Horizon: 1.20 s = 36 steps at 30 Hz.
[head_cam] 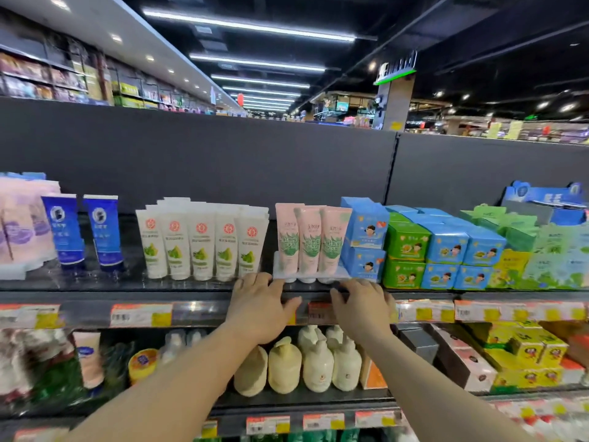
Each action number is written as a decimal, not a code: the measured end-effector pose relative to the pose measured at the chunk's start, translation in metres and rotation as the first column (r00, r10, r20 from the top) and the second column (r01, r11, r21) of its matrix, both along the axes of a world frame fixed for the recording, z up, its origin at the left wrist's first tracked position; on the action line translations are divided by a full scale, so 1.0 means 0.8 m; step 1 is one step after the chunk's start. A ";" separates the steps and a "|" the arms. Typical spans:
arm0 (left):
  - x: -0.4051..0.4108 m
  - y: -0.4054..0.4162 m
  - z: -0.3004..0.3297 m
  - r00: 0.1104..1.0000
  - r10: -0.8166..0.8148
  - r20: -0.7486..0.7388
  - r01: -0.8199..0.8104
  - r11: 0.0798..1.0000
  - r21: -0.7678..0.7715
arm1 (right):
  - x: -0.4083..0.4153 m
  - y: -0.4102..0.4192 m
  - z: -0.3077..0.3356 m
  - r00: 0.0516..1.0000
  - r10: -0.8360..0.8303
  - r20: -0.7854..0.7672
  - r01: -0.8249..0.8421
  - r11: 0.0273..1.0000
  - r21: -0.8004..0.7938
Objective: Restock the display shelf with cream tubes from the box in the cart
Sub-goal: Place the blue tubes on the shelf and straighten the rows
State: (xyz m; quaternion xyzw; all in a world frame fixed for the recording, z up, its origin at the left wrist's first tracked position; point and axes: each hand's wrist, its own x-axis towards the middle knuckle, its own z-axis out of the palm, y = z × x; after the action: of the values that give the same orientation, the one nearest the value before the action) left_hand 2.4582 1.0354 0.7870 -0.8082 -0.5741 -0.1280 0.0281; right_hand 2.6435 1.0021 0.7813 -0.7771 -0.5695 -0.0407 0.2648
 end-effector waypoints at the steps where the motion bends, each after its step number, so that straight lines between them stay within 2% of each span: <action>1: 0.000 0.000 -0.001 1.000 0.008 -0.005 -0.008 1.000 0.013 | -0.002 0.000 -0.001 1.000 0.003 -0.001 -0.003 1.000 0.012; 8: 0.000 -0.004 0.000 1.000 0.000 0.011 0.000 1.000 -0.013 | -0.007 0.000 -0.007 1.000 -0.008 -0.025 0.008 1.000 0.014; 10: -0.008 -0.010 0.002 0.996 -0.041 0.080 0.040 0.999 0.007 | -0.015 -0.005 -0.008 0.998 -0.034 -0.049 0.037 0.997 0.064; 12: -0.029 -0.015 0.003 0.984 -0.060 0.166 0.043 0.994 0.105 | -0.034 -0.011 -0.007 0.998 -0.024 -0.063 0.033 0.988 0.148; 14: -0.063 -0.015 0.003 0.978 -0.016 0.210 -0.030 0.977 0.211 | -0.064 -0.014 -0.003 0.997 0.075 -0.027 -0.069 0.982 0.173; 16: -0.102 -0.009 0.002 0.965 0.097 0.245 -0.162 0.951 0.263 | -0.100 -0.012 0.000 0.977 0.214 0.012 -0.213 0.963 0.165; 18: -0.140 -0.002 0.002 0.938 0.220 0.269 -0.291 0.919 0.265 | -0.135 -0.008 0.004 0.950 0.313 0.017 -0.312 0.940 0.137; 20: -0.173 0.005 0.000 0.913 0.320 0.254 -0.379 0.896 0.232 | -0.162 -0.002 0.006 0.940 0.341 0.019 -0.342 0.936 0.086; 23: -0.206 0.016 -0.005 0.897 0.384 0.218 -0.422 0.890 0.172 | -0.185 0.003 0.002 0.953 0.301 0.039 -0.301 0.953 0.010; 27: -0.222 0.025 -0.009 0.909 0.314 0.272 -0.354 0.929 0.109 | -0.189 0.006 -0.008 0.967 0.248 0.058 -0.247 0.968 -0.037; 32: -0.231 0.026 -0.008 0.899 0.284 0.332 -0.334 0.937 0.102 | -0.197 0.010 -0.008 0.970 0.231 0.070 -0.230 0.973 -0.025; 36: -0.234 0.025 -0.005 0.907 0.281 0.313 -0.327 0.939 0.107 | -0.205 0.014 -0.007 0.974 0.201 0.102 -0.200 0.980 -0.018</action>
State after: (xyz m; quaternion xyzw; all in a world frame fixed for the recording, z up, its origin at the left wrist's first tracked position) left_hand 2.2713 1.0554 0.7834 -0.6759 -0.6791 -0.2853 0.0258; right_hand 2.4795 1.0131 0.7756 -0.7134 -0.6581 -0.0517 0.2351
